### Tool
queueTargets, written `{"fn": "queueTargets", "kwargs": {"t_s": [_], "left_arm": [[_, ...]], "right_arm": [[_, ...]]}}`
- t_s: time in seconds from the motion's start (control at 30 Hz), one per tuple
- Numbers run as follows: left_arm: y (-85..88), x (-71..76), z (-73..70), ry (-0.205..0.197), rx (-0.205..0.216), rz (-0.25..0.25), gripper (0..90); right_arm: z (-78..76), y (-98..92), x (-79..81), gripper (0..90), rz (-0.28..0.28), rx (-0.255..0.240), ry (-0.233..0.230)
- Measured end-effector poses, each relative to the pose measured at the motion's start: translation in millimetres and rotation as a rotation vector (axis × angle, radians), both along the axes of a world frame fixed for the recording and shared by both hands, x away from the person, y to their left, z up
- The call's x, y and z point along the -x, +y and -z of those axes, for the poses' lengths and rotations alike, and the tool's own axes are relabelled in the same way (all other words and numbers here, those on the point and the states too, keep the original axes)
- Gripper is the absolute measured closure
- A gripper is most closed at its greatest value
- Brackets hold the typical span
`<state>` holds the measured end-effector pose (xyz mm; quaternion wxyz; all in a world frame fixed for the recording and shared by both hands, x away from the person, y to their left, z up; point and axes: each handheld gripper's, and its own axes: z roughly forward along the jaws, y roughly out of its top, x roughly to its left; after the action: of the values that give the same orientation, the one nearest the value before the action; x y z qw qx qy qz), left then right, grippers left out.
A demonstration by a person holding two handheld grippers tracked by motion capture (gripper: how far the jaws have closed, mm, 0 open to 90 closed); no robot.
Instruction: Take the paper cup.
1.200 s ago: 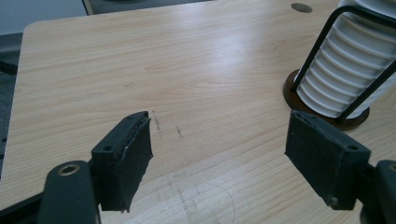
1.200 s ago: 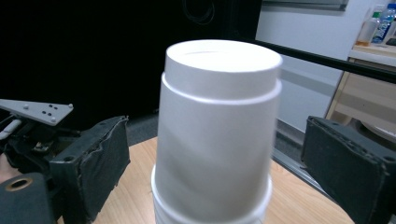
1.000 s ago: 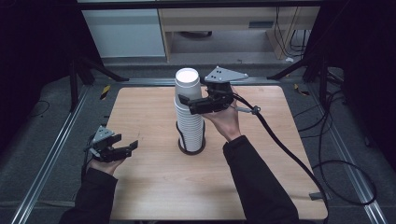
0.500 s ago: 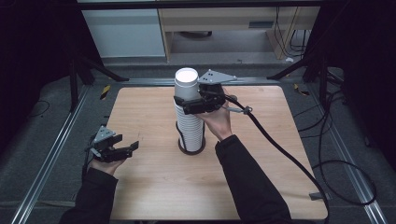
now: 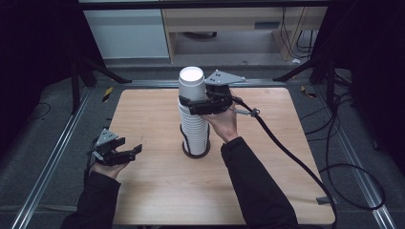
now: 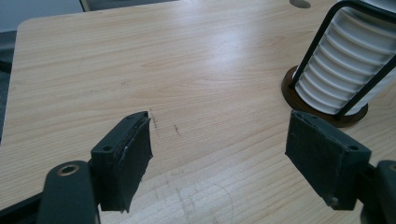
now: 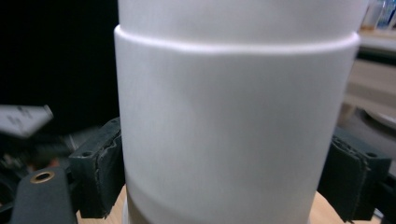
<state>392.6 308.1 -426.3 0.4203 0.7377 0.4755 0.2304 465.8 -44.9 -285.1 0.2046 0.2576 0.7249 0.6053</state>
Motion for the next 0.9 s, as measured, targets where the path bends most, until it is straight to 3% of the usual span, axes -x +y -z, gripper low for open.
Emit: {"fn": "queueTargets", "kwargs": {"t_s": [0.07,0.17,0.43,0.9], "left_arm": [[-0.2,0.1,-0.1,0.001,0.002,0.000,21.5],[-0.4,0.7,-1.2,-0.002,0.003,0.001,21.5],[-0.4,0.6,-1.4,-0.001,0.003,0.003,21.5],[-0.6,1.1,-2.2,-0.002,0.009,0.006,21.5]], "right_arm": [[-10.1,-3.1,0.3,14.9,-0.012,-0.020,0.003],[-20.1,-3.8,0.9,15.0,-0.005,0.017,-0.014],[-40.2,-6.2,3.2,15.2,-0.015,0.011,-0.032],[-84.4,-26.1,19.2,16.0,0.003,0.010,-0.109]]}}
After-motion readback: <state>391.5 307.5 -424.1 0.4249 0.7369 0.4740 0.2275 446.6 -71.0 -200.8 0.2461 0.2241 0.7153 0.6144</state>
